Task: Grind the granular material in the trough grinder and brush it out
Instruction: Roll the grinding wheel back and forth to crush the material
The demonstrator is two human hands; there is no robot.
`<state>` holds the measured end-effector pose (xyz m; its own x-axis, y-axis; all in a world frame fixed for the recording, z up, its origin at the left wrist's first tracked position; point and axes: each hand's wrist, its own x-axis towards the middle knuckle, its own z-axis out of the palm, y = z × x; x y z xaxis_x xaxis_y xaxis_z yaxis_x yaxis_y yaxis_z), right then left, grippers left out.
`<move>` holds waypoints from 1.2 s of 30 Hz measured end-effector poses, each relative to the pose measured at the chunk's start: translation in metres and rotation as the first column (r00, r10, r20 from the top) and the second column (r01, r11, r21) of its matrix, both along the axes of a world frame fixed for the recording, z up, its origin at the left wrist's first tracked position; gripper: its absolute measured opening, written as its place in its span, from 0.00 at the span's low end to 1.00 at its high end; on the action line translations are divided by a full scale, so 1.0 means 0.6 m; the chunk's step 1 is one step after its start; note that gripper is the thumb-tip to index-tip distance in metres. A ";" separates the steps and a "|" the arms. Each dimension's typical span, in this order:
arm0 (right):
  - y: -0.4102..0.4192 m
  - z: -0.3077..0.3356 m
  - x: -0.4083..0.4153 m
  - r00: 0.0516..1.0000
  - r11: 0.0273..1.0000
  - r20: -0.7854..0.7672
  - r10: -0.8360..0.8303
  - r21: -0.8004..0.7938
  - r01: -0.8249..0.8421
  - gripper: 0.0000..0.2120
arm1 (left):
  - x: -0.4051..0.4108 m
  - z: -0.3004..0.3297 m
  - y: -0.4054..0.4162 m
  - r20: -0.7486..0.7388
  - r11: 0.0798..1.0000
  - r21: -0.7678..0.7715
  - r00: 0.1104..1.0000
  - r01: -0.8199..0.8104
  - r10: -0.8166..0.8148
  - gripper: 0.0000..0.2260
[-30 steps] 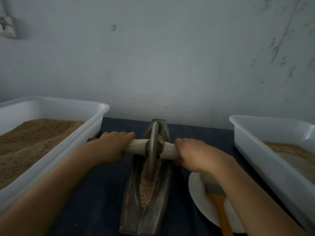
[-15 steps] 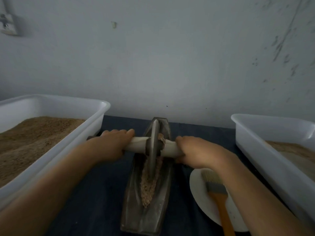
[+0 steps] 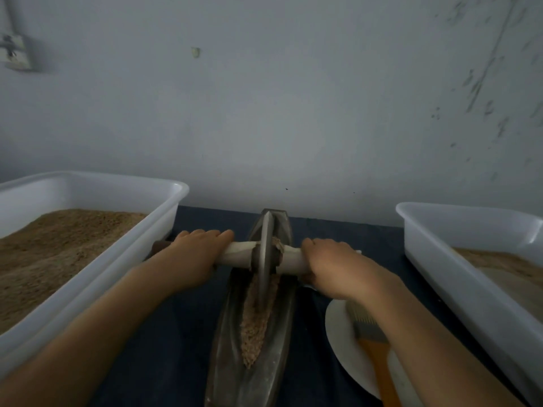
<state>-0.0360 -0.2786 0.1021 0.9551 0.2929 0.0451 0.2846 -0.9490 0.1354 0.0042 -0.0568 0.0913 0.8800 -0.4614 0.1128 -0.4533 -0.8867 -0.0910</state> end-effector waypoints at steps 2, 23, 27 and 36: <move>0.007 0.020 -0.019 0.988 1.000 -0.154 -0.007 0.015 0.010 0.17 | -0.017 0.020 0.005 -0.148 0.999 0.028 0.989 0.029 -0.024 0.18; -0.014 -0.036 0.039 0.968 0.998 0.251 -0.024 0.059 0.009 0.12 | 0.022 -0.031 -0.027 0.313 0.993 -0.061 0.943 -0.097 0.111 0.21; -0.019 -0.041 0.044 0.961 0.997 0.276 -0.007 0.078 -0.016 0.11 | 0.022 -0.032 -0.025 0.332 0.996 -0.076 0.940 -0.052 0.074 0.21; 0.006 0.036 -0.024 0.956 0.999 -0.293 0.033 0.010 -0.032 0.18 | -0.031 0.044 0.006 -0.319 0.997 0.048 0.947 0.058 -0.039 0.15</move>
